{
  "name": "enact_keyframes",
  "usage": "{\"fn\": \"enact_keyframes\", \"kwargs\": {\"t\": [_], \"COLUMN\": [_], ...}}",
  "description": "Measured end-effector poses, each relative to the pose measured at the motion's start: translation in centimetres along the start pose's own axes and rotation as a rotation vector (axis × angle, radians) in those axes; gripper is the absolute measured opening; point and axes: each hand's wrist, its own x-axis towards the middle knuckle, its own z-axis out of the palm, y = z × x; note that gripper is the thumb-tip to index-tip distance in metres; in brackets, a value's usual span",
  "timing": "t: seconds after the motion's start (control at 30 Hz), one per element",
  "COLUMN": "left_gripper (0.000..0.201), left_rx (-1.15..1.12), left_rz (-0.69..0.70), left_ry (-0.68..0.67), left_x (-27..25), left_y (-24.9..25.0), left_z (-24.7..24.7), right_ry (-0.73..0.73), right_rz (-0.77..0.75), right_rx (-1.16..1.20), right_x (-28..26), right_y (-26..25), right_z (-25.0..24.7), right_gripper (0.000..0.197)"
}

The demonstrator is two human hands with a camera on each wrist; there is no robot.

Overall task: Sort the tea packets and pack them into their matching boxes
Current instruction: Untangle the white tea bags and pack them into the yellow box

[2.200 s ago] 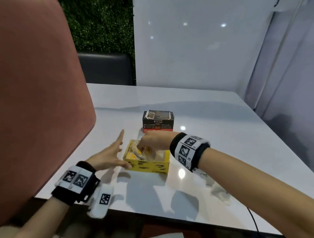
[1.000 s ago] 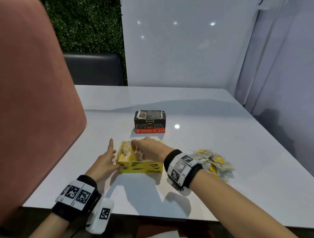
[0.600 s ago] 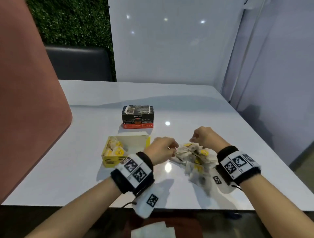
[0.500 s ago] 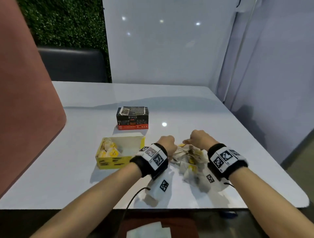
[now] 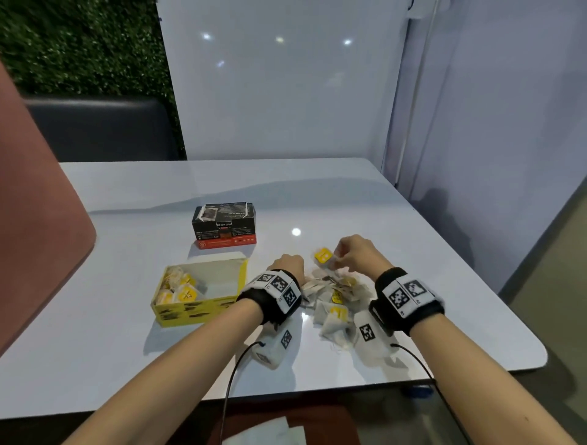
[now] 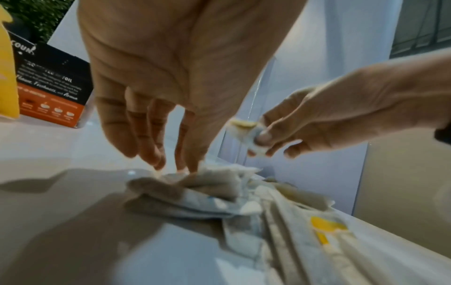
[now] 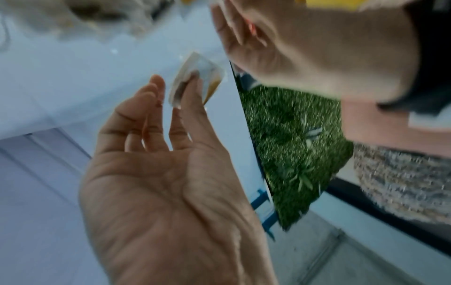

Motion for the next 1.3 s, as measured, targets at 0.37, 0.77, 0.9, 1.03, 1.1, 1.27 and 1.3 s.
{"fn": "enact_keyframes", "kwargs": {"t": [0.37, 0.77, 0.9, 1.03, 1.1, 1.27, 1.3], "left_gripper": [0.022, 0.029, 0.029, 0.027, 0.025, 0.027, 0.027], "left_rx": [-0.095, -0.901, -1.126, -1.263, -1.245, -1.245, -1.261], "left_rz": [0.124, 0.152, 0.182, 0.249, 0.266, 0.175, 0.153], "left_ry": [-0.014, 0.14, -0.031, -0.157, -0.143, -0.059, -0.07], "left_x": [0.6, -2.9, -4.2, -5.6, -6.3, -7.1, -7.2], "left_y": [0.8, -2.4, -2.2, -2.0, -1.7, -1.2, -1.1], "left_z": [-1.4, -4.2, -3.3, -3.8, -4.0, -2.7, -2.4], "right_ry": [0.072, 0.238, 0.332, 0.3, 0.236, 0.414, 0.407], "right_rz": [0.091, 0.051, -0.001, -0.035, -0.05, -0.153, -0.172], "right_rx": [0.925, 1.214, 1.053, 0.891, 0.943, 0.954, 0.972], "right_x": [-4.7, -7.8, -7.8, -7.9, -8.2, -9.0, -9.2], "right_y": [1.7, 0.6, 0.1, 0.2, -0.1, -1.3, -1.6], "right_z": [-0.4, 2.4, 3.4, 3.0, 2.8, 2.0, 1.7], "right_gripper": [0.039, 0.014, 0.013, 0.011, 0.016, 0.022, 0.025]}}
